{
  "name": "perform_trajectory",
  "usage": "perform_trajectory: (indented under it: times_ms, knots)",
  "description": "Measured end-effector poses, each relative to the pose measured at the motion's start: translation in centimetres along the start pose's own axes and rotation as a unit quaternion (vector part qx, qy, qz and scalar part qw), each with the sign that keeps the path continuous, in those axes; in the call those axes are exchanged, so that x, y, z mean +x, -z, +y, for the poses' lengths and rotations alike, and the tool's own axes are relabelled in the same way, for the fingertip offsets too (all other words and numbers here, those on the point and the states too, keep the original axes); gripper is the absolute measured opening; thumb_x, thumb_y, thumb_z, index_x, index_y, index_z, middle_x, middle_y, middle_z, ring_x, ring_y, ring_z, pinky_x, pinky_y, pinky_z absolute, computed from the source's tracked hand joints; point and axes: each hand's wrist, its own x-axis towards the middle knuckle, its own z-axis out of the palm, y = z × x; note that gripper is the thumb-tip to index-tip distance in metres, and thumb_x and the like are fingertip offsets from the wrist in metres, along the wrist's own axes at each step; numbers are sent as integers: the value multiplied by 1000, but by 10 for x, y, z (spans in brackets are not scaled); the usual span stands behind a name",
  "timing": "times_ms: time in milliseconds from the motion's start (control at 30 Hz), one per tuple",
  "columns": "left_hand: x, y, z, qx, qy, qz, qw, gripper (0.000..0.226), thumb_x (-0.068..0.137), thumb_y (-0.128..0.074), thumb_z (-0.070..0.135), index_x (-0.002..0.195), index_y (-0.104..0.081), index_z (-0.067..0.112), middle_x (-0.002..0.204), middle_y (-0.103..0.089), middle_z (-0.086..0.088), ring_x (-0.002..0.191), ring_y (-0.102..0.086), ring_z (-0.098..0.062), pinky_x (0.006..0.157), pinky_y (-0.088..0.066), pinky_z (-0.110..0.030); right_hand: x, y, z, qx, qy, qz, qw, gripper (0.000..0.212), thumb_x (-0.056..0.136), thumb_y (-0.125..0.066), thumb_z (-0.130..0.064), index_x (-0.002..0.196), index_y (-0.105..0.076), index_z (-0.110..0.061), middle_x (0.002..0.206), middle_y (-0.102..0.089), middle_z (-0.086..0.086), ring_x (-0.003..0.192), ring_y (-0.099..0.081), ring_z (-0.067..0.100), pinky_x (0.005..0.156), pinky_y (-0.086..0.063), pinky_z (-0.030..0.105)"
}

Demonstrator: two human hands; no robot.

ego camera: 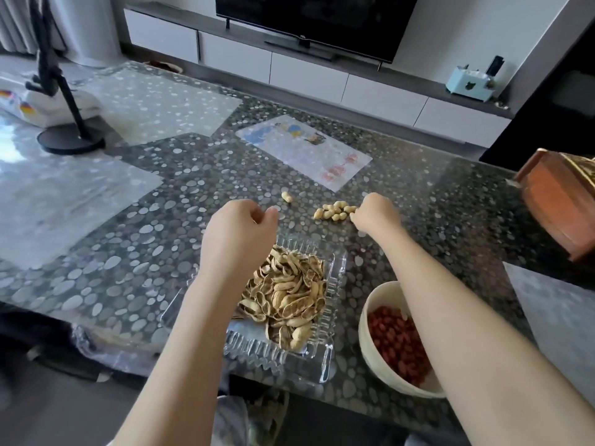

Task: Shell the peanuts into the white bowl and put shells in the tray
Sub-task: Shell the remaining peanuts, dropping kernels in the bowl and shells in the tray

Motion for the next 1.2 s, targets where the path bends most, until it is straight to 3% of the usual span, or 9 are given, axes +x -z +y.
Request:
perform_trajectory:
  times_ms: [200, 300, 433, 533, 633, 767, 933, 1067, 1200]
  knots:
    - [6, 0, 2, -3, -9, 8, 1000, 43, 95, -49, 29, 57, -37, 13, 50, -36, 1, 45, -32, -14, 46, -22, -26, 11, -15, -7, -67, 11, 11, 998, 31, 95, -46, -2, 125, -53, -2, 133, -52, 15, 119, -52, 33, 90, -46, 36]
    - [6, -3, 5, -2, -22, 7, 1000, 41, 95, -48, 29, 59, -39, 11, 52, -38, 1, 47, -33, -14, 47, -24, -26, 4, -6, -6, -40, 21, 19, 999, 24, 94, -50, -4, 118, -57, -2, 125, -57, 16, 114, -56, 31, 83, -46, 34]
    - [-5, -9, 15, -49, -49, -17, 997, 37, 95, -50, 29, 71, -56, 2, 54, -43, 0, 46, -34, -15, 45, -26, -25, -24, 22, 5, 195, 67, 26, 978, 8, 87, -68, -16, 88, -68, -8, 91, -71, 10, 85, -66, 24, 69, -50, 32]
    - [-20, -15, 25, -130, -50, -90, 986, 39, 97, -48, 34, 79, -65, 4, 59, -51, -4, 46, -37, -13, 46, -30, -20, -79, 41, 21, 443, 134, -23, 886, 12, 77, -78, -11, 72, -67, -13, 66, -68, -1, 57, -60, 8, 56, -49, 25]
    - [-35, -21, 34, -213, -44, -173, 961, 45, 94, -45, 49, 74, -65, 13, 59, -55, 3, 52, -45, -10, 57, -37, -26, -135, 51, 40, 499, 155, -56, 851, 12, 72, -81, -17, 73, -70, -13, 61, -69, -5, 54, -59, -1, 54, -45, 13]
    - [-57, -29, 46, -214, -85, -281, 932, 32, 91, -54, 41, 66, -61, 23, 46, -51, 18, 45, -42, 4, 52, -32, -14, -177, 54, 74, 481, 171, -45, 859, 13, 70, -80, -29, 71, -72, -19, 68, -72, -3, 66, -65, 4, 65, -53, 24]
    - [-72, -41, 57, -372, 6, -411, 833, 29, 75, -63, 34, 77, -62, 6, 63, -51, 0, 59, -45, -9, 61, -41, -22, -196, 50, 104, 539, 155, 14, 828, 19, 70, -76, -32, 86, -73, -22, 84, -75, -3, 83, -71, 12, 76, -56, 30]
    - [-87, -52, 70, -473, 90, -440, 758, 23, 87, -55, 21, 73, -55, 3, 61, -49, -4, 50, -44, -7, 46, -38, -14, -200, 47, 111, 558, 149, 64, 814, 31, 76, -70, -36, 97, -74, -14, 93, -75, -4, 92, -70, 9, 82, -55, 28]
    - [-93, -60, 76, -501, 102, -408, 756, 23, 75, -60, 24, 70, -57, 2, 60, -50, -5, 50, -43, -7, 45, -41, -14, -199, 47, 116, 575, 153, 50, 802, 30, 80, -68, -32, 101, -73, -11, 95, -75, -4, 93, -70, 8, 81, -54, 23]
